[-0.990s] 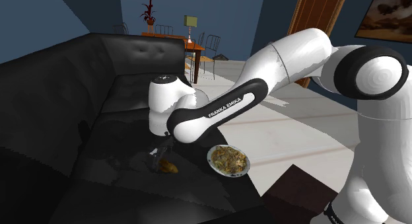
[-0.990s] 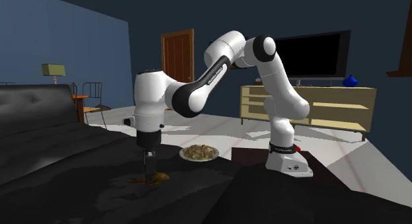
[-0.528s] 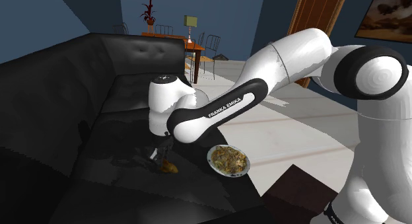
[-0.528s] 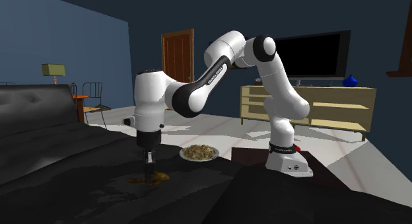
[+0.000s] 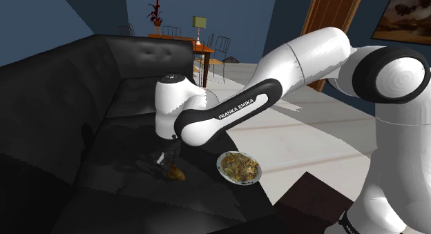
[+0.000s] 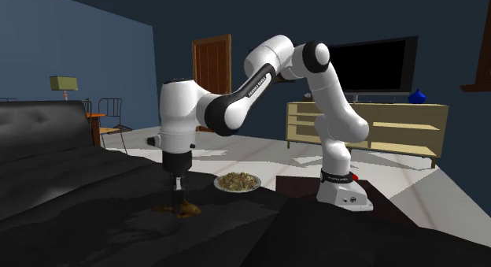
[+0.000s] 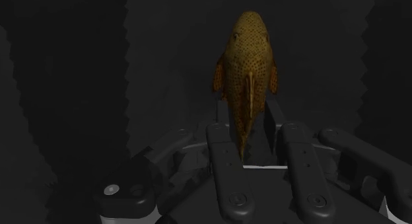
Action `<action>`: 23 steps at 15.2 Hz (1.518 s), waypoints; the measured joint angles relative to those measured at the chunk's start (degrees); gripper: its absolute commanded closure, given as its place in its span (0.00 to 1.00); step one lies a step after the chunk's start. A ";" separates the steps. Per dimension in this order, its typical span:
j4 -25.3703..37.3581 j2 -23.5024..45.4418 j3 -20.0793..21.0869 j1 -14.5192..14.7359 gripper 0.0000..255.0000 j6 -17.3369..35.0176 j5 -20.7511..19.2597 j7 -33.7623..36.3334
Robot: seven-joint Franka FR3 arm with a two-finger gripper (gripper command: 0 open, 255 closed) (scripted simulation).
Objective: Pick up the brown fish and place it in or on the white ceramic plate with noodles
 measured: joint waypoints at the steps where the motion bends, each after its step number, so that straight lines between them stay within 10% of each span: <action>1: 0.30 -0.28 0.08 -0.04 1.00 -0.56 0.15 -0.13; 18: 6.00 -5.58 1.22 -0.63 1.00 -11.24 2.69 -2.30; 23: -5.24 -14.61 1.06 -3.96 1.00 -8.39 5.62 -5.97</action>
